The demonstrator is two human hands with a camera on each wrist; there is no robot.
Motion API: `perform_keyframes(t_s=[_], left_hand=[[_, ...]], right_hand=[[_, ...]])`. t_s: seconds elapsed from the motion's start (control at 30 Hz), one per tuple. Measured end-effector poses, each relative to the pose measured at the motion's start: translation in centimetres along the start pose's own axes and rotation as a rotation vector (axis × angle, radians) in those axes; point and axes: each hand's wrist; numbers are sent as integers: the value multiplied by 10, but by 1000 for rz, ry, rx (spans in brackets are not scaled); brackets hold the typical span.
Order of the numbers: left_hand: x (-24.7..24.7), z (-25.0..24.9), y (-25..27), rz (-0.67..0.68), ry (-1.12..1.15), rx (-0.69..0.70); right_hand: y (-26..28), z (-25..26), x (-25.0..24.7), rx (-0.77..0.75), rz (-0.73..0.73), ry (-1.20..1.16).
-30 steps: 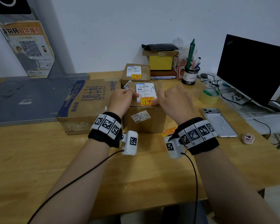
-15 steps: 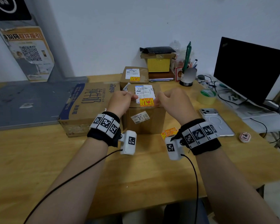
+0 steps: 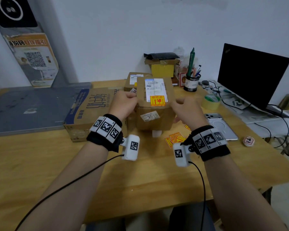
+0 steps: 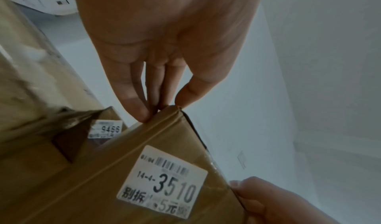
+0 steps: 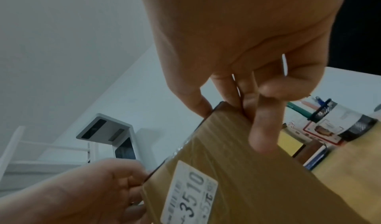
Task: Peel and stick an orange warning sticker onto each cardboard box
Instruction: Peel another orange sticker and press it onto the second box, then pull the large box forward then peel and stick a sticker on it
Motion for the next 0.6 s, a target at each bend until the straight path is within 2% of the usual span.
perform_keyframes(t_s=[0.1, 0.2, 0.37, 0.5, 0.6], left_hand=[[11, -21, 1, 50, 110, 45], [33, -35, -6, 154, 189, 13], [76, -39, -33, 277, 247, -105], [104, -41, -56, 281, 291, -209], [115, -43, -77, 278, 383, -229]], right_hand=[[-4, -2, -14, -35, -144, -165], [-17, -12, -24, 5, -225, -352], [-43, -44, -27, 139, -211, -463], [-69, -65, -23, 277, -161, -598], [-88, -73, -17, 325, -177, -737]])
Point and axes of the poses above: each hand's wrist, its own y-axis away from the middle knuckle, its own x-axis out of the palm, z = x × y, and after that the axes turned 11 degrees about -x, right-handed
